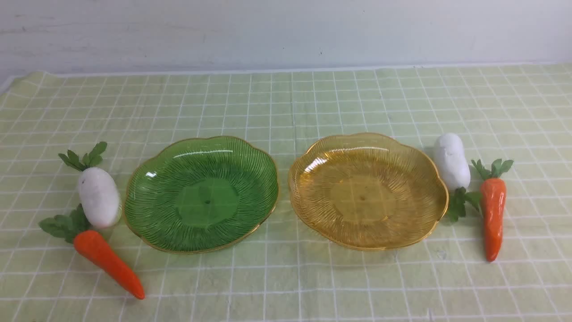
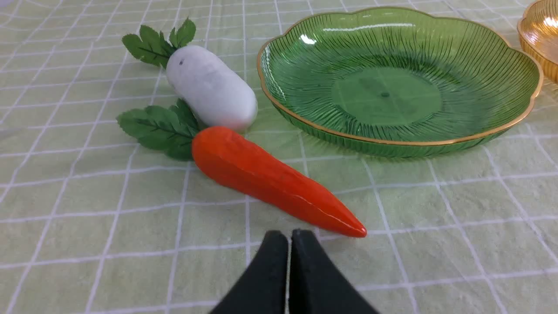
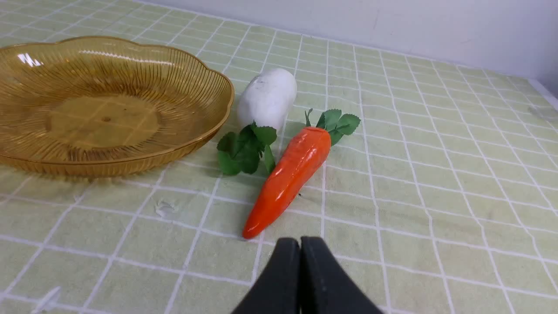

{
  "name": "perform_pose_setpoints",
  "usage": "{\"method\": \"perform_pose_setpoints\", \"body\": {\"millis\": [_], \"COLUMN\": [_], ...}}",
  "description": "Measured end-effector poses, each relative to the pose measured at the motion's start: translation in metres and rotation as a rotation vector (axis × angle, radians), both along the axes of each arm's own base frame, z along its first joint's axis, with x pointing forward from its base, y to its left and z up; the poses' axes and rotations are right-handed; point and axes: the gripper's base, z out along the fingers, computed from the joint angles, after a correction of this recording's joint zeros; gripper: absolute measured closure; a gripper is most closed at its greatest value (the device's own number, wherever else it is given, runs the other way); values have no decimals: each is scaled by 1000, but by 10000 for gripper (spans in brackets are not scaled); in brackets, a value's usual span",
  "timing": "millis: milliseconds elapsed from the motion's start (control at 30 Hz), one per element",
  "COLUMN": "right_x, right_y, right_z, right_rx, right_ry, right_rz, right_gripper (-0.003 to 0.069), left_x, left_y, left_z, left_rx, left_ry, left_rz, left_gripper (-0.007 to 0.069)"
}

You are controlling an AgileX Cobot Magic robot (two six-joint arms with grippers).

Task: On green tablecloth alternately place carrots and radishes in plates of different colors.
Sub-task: 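Pick up the carrot and put it on the nearest plate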

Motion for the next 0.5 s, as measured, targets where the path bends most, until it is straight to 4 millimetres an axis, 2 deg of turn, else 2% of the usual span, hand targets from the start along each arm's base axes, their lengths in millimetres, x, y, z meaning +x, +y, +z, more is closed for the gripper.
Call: {"method": "perform_pose_setpoints", "body": {"millis": [500], "right_x": [0], "right_y": [0], "right_z": [0], "right_rx": [0], "right_ry": [0], "right_rz": [0], "right_gripper": [674], "left_x": [0], "left_y": [0], "left_z": [1], "left_rx": [-20], "left_ry": [-8], "left_rz": [1], "left_gripper": [632]}}
